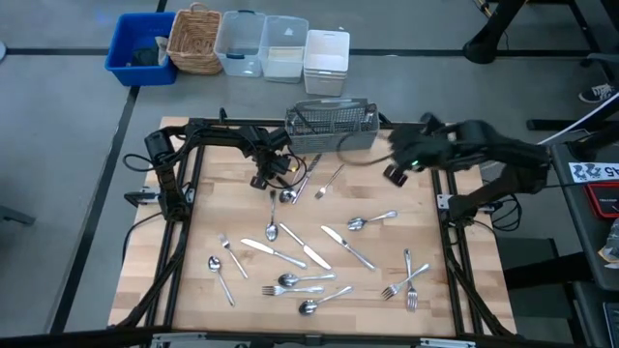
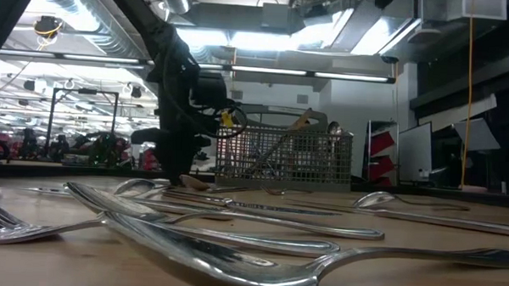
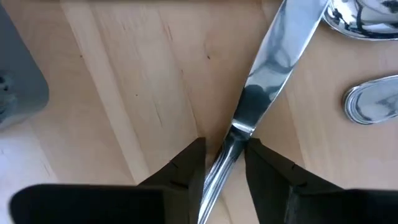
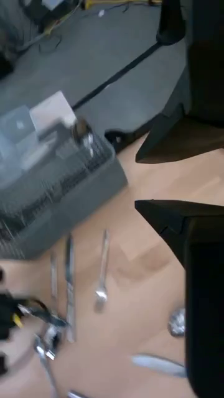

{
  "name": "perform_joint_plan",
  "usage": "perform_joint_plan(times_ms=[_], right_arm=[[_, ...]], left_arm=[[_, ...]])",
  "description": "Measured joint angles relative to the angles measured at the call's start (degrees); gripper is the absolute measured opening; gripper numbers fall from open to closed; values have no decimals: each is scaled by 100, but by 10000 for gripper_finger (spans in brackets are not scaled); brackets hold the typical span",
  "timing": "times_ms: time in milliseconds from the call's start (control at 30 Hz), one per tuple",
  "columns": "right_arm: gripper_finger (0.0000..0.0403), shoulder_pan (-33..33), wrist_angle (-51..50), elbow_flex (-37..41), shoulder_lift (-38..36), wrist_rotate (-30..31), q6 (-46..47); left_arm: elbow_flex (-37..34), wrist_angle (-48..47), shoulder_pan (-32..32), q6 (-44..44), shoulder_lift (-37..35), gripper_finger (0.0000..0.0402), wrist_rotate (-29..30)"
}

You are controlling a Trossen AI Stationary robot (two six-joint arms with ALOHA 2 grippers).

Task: Sort silverware
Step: Put the silver knife into the dishwasher utensil holder

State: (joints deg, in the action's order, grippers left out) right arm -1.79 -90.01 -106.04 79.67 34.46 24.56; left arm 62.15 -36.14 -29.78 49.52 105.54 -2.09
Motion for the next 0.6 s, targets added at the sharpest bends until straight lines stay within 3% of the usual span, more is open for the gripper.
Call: perform_joint_plan(times_ms=[167,333,467,600], right_arm=[[105,618,20,163,-599,372,7],[105,1402,325,1191,-1349,322,95],[105,1953,1621,2646,-2138,-380,-79],[105,2347,3455,4159,-2908,-1490,-376]], left_arm=[[0,26,0,-62,2,51,12],[0,22,4,-307,4,23,12],[-2,19,4,-668,4,27,4],[-5,17,4,-1077,7,32,-12]])
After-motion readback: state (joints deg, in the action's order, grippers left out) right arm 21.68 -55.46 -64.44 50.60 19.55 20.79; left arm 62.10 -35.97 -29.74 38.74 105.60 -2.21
